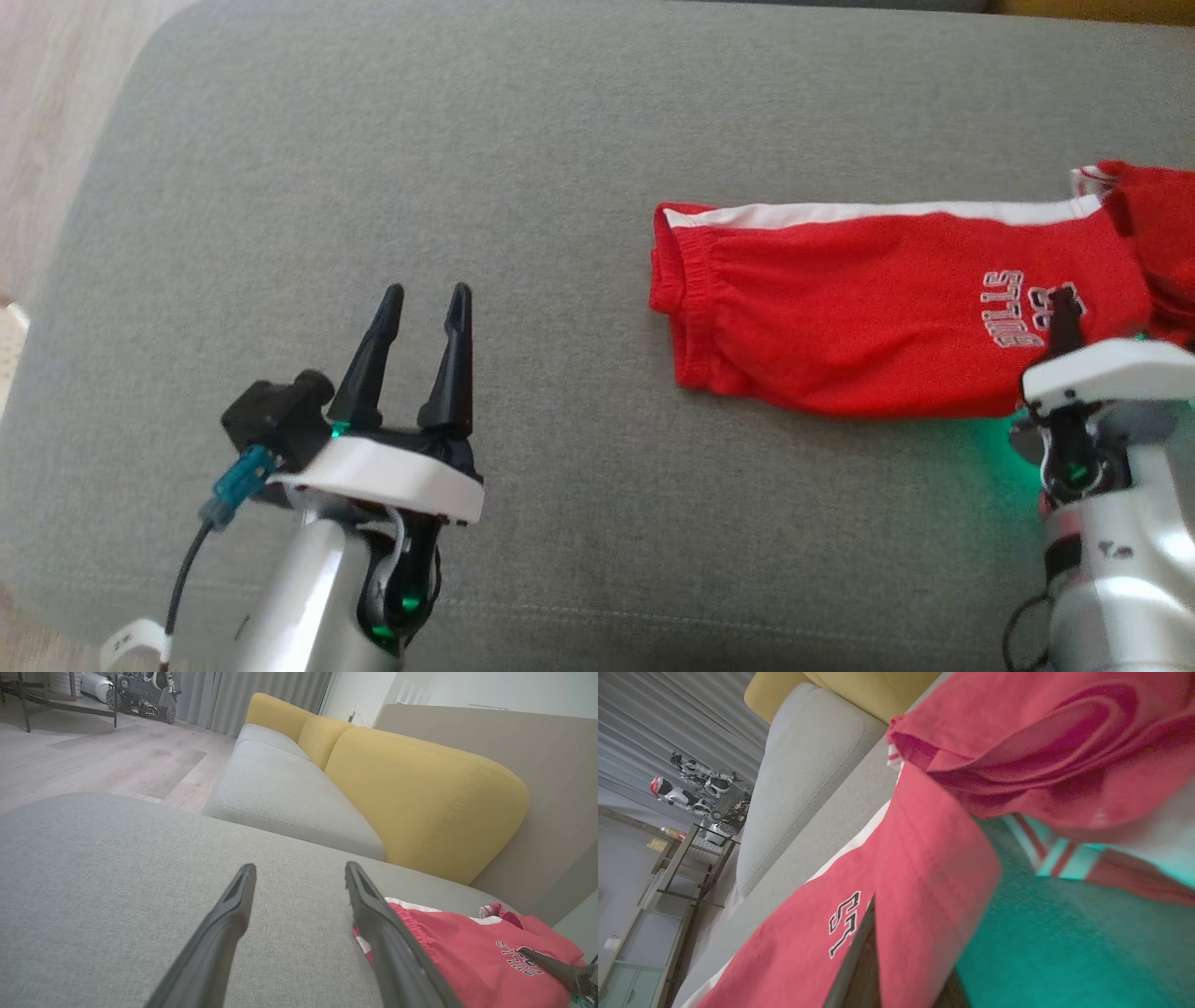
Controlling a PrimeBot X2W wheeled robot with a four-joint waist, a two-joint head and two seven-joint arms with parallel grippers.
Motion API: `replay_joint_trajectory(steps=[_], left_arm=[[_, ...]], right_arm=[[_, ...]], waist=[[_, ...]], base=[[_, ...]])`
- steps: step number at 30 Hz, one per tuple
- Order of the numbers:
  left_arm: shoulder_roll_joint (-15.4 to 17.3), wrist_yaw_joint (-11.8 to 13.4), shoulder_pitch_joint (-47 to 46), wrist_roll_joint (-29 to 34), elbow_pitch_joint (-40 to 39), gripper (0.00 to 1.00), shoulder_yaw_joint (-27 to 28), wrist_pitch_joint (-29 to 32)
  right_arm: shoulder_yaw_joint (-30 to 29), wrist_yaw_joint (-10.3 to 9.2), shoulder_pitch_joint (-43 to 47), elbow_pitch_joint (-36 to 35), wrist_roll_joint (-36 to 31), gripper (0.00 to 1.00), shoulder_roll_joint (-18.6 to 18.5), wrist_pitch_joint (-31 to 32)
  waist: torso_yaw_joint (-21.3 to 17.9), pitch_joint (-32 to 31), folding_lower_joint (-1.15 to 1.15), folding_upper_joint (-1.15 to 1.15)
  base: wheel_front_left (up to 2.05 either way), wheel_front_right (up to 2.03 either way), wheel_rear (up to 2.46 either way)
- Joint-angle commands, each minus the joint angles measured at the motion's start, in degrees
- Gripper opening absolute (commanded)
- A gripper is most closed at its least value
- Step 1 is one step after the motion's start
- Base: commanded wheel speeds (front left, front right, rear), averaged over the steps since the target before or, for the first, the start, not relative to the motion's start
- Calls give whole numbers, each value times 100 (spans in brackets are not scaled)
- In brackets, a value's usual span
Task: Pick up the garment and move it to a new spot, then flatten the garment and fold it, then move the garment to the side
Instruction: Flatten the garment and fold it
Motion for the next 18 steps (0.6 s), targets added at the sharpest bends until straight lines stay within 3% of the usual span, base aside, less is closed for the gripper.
replay_joint_trajectory(steps=[1, 7, 18], left_arm=[[39, -12, -18, 42, -159, 100, 224, -35], [39, -73, -4, 83, -110, 100, 178, -35], [39, -108, 101, 66, -31, 100, 192, -35]], right_arm=[[155, -4, -33, -283, -62, 0, 87, -22], [407, -4, -31, -475, -44, 0, 103, -179], [2449, -4, 157, -1246, 272, 0, 105, -698]], waist=[[-95, -72, 0, 0], [-115, -163, 0, 0], [139, -376, 0, 0]], base=[[0, 0, 0], [0, 0, 0], [0, 0, 0]])
